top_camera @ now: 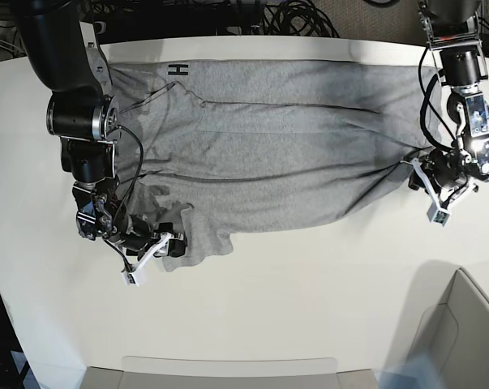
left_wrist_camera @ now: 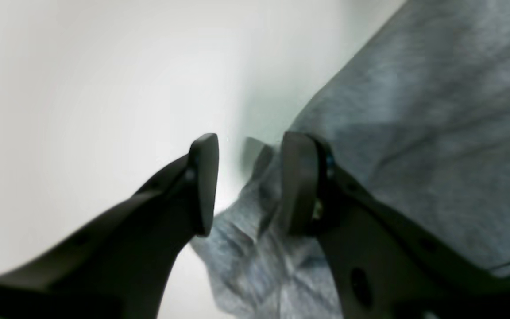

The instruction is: Fold the T-shirt properly

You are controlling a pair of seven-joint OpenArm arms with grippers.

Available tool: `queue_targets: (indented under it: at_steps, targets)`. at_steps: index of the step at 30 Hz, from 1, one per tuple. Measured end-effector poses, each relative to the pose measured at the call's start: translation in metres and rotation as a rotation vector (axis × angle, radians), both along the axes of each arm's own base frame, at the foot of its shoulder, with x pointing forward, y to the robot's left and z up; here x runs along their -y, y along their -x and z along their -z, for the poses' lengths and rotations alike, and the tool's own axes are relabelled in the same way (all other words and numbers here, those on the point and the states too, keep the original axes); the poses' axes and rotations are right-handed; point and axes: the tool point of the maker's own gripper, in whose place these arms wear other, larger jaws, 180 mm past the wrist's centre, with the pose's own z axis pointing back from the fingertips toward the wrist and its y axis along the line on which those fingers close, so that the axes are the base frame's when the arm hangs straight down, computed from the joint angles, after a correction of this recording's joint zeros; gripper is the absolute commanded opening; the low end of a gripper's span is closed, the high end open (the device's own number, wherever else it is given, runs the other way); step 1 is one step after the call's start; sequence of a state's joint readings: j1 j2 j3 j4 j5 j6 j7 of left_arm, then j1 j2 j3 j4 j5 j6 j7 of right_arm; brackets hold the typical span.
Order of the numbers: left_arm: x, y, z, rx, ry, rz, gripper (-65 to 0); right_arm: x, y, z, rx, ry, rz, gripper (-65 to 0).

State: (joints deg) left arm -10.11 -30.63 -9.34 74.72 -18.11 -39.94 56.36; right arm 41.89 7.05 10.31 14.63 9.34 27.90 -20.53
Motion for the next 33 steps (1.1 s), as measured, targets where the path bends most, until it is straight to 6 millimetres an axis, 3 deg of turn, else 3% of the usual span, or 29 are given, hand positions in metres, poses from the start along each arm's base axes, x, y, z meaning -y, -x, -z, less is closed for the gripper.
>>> queue_targets:
  at_steps: [2, 8, 17, 22, 29, 33]
  targets:
    - [0.011, -0.002, -0.005, 0.026, 0.0, 0.018, -42.3, 0.0, 0.0, 0.0, 0.0, -0.001, 0.001, -37.3]
    - [0.043, 0.026, 0.029, -0.066, 0.041, 0.074, -42.2, 0.0, 0.0, 0.0, 0.0, -0.001, 0.0, -37.3]
    - [0.01, 0.009, 0.011, -0.009, 0.043, -0.031, -42.2, 0.0, 0.0, 0.0, 0.0, -0.001, 0.001, -37.3]
    - [0.014, 0.006, 0.01, -0.001, 0.056, -0.03, -42.2, 0.0, 0.0, 0.0, 0.0, -0.001, 0.001, -37.3]
    - [0.015, -0.024, -0.016, 0.077, 0.061, -0.027, -42.2, 0.0, 0.0, 0.0, 0.001, -0.002, 0.001, -37.3]
    - [0.013, -0.028, -0.019, 0.085, 0.063, -0.03, -42.1, 0.0, 0.0, 0.0, 0.0, -0.001, 0.001, -37.3]
